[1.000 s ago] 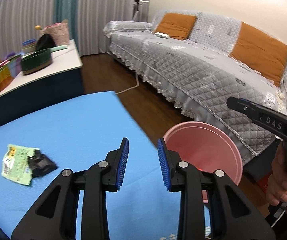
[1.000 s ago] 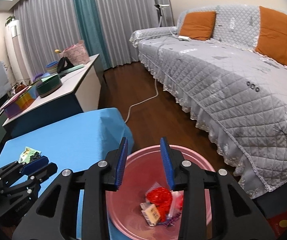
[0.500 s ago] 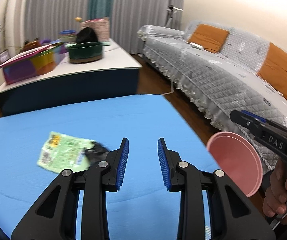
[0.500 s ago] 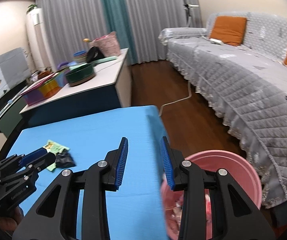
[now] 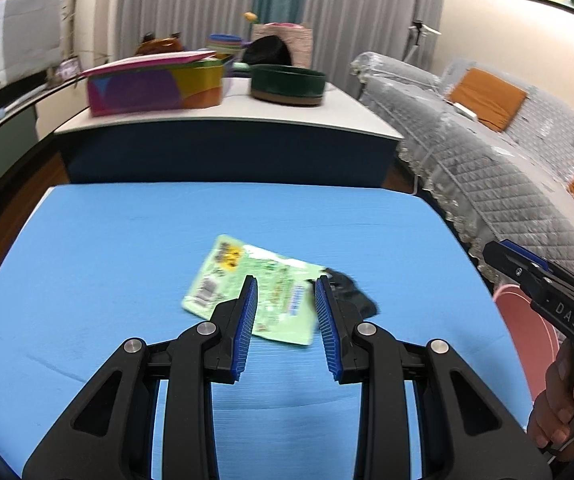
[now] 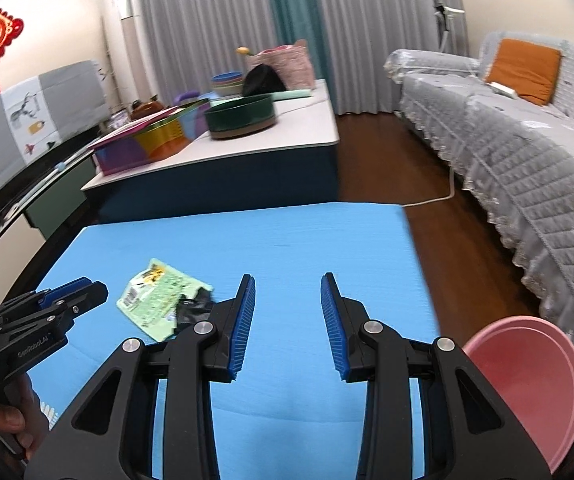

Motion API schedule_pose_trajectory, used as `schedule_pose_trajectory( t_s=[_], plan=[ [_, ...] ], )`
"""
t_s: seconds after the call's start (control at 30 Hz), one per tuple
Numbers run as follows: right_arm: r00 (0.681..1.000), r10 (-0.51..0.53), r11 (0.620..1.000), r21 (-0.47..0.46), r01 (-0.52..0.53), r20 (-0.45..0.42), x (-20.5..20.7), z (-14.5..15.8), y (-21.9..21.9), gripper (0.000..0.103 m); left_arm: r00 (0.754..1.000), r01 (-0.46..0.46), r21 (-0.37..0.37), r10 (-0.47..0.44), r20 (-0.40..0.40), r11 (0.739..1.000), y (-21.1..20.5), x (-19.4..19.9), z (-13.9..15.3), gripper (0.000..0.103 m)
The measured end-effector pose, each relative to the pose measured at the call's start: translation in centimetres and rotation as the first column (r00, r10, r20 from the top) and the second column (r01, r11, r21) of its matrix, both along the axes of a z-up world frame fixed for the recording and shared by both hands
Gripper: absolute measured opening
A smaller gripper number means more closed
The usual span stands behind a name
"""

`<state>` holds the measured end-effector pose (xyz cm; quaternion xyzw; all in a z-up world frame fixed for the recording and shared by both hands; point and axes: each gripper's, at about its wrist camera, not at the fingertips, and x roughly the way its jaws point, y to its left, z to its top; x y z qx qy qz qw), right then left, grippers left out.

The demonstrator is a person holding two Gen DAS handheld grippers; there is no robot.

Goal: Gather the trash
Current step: 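Move both open tools back over the table to the wrapper and black bag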

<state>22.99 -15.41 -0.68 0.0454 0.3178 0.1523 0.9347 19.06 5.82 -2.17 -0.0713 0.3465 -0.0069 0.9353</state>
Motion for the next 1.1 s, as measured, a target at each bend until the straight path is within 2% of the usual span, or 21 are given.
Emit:
schedule_pose_trajectory(
  t_s=[0.47, 0.9, 1.1],
  plan=[
    [0.993, 0.109, 0.994, 0.003, -0.109, -0.042, 2.2, -2.5, 5.3, 0.038, 0.995, -0.088, 0.001, 0.088, -0.057, 0.996, 4.1, 1.5, -2.1, 0.03],
    [0.98, 0.169, 0.986, 0.014, -0.168, -0.105, 3.8, -4.7, 7.8, 0.056, 0.983, -0.152, -0.027, 0.148, -0.108, 0.988, 6.2, 3.8, -4.1, 0.03],
    [0.97, 0.205, 0.978, 0.002, -0.207, -0.13, 4.3, -5.6, 8.9, 0.058, 0.984, -0.121, -0.038, 0.115, -0.133, 0.992, 5.4, 4.6, -5.0, 0.03]
  ],
)
